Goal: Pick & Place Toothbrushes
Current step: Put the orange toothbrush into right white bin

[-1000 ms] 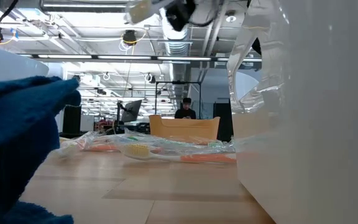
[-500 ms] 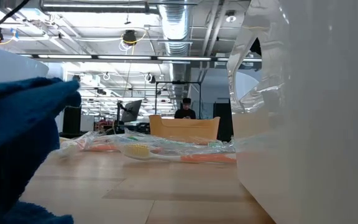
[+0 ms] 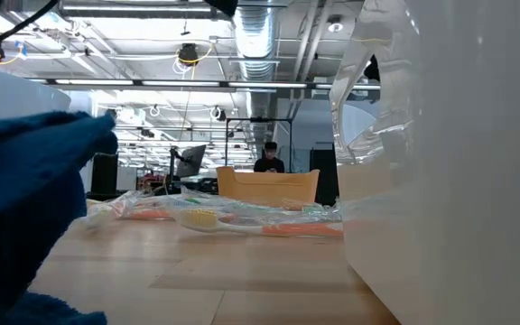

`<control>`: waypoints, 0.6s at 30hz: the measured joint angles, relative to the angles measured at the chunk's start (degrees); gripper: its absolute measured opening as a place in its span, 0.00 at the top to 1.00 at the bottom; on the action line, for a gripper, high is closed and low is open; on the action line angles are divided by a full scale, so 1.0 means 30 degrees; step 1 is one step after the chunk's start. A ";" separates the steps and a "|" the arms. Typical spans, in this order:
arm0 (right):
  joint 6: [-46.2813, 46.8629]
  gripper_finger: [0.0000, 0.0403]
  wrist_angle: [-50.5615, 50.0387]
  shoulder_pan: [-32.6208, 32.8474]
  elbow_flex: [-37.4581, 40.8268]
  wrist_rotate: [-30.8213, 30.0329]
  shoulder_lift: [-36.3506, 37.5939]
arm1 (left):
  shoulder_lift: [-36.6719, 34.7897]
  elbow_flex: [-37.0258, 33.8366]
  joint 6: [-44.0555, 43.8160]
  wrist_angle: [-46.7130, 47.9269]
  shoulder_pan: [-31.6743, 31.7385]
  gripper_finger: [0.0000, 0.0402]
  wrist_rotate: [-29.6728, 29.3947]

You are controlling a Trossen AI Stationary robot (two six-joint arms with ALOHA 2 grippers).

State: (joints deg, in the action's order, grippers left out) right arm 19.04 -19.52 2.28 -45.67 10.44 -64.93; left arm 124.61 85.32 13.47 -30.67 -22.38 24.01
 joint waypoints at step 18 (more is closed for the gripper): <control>-0.0027 0.73 -0.0358 -0.0015 0.0004 0.0000 0.0000 | 0.0703 -0.0015 0.0264 -0.0941 0.0417 0.98 -0.0042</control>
State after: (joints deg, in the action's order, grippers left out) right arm 18.96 -20.59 2.24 -45.66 10.44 -64.93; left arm 126.72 85.27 14.27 -33.49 -21.12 23.88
